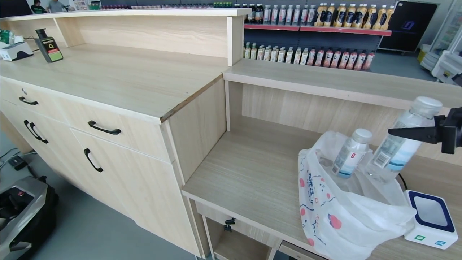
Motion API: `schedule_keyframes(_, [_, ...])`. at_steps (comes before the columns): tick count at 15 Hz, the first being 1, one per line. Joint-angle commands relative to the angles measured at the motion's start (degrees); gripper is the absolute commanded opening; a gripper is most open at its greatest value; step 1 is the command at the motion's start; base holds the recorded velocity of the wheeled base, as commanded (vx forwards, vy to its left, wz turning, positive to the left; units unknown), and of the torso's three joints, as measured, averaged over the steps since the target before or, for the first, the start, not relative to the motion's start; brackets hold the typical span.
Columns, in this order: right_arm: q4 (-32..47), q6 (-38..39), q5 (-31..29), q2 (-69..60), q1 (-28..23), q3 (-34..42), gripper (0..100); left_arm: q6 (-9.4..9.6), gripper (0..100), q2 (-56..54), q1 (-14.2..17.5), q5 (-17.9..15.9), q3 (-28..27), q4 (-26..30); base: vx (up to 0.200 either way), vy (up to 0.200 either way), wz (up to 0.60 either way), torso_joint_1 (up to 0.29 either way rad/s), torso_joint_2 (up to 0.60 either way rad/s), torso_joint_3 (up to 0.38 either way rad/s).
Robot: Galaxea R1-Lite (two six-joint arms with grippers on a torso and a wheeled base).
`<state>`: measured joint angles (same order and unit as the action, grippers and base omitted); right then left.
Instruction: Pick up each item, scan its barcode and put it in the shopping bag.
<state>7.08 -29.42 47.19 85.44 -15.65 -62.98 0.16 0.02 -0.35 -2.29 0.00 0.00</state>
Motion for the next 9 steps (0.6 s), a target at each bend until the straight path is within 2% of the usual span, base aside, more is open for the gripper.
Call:
schedule_keyframes(1, [-0.4,-4.8,0.3,6.3,3.2,0.5,0,0.02,100,0.1,0.0,0.0,0.0,0.0,0.0,0.0,0.0,0.0,0.0,0.0])
schedule_keyframes(5, [-0.5,-13.2,5.5,10.7,6.7,0.8,0,0.02,100,0.1,0.0,0.0,0.0,0.0,0.0,0.0,0.0,0.0,0.0,0.0])
schedule_keyframes(7, [-0.9,-14.7,7.2,13.1,7.5,0.7,0,0.02,100,0.1,0.0,0.0,0.0,0.0,0.0,0.0,0.0,0.0,0.0,0.0])
schedule_keyframes(9, [-3.9,-16.6,12.8,16.2,7.9,0.5,0,0.02,100,0.1,0.0,0.0,0.0,0.0,0.0,0.0,0.0,0.0,0.0,0.0])
